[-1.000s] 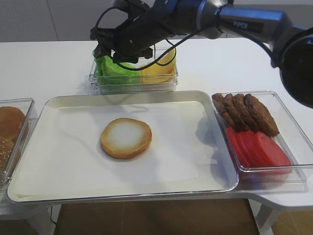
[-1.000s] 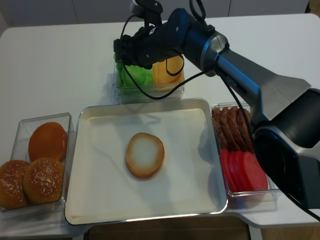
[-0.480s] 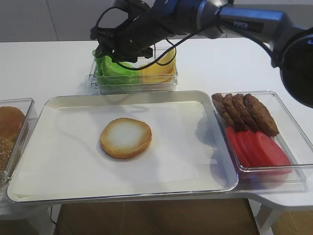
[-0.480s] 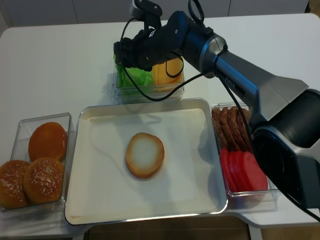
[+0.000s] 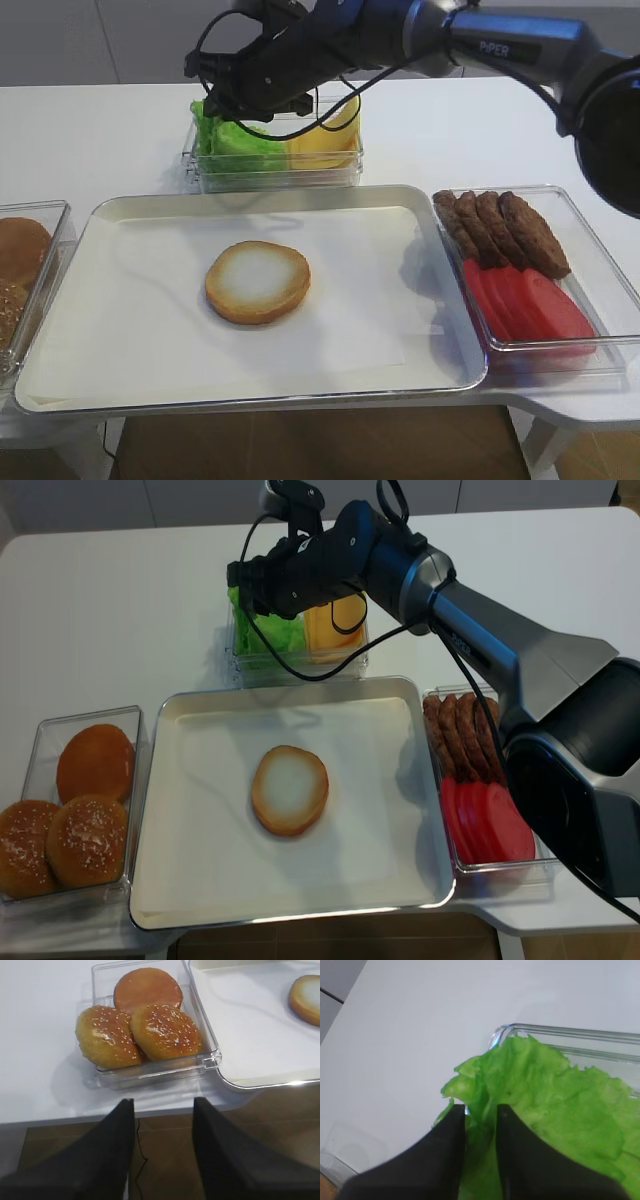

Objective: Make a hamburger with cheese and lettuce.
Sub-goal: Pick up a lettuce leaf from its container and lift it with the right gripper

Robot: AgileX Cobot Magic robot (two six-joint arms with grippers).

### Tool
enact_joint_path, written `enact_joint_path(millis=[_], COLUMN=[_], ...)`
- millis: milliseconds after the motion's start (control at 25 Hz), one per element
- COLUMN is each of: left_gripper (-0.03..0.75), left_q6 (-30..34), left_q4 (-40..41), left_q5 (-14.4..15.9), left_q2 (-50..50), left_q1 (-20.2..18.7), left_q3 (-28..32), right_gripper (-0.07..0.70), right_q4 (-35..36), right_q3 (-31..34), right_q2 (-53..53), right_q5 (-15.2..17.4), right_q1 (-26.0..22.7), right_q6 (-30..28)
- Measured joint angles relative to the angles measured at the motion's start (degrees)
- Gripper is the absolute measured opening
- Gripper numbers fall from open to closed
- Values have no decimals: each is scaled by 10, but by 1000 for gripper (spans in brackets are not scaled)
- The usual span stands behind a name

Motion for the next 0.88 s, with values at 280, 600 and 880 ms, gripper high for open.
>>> enact_joint_path(millis=[280, 600, 880], left_gripper=[293, 291, 291], left_q6=[0, 0, 0], left_q4=[0, 0, 0], left_q5=[0, 0, 0], left_q2=[0, 0, 0], left_q1=[0, 0, 0], left_q3=[0, 0, 0], right_gripper=[159, 122, 115], right_q4=[0, 0, 7], right_q3=[0, 0, 0], right_q2=[-12, -12, -11], right_q5=[-7, -3, 3], right_q1=[0, 0, 0], right_q6=[0, 0, 1])
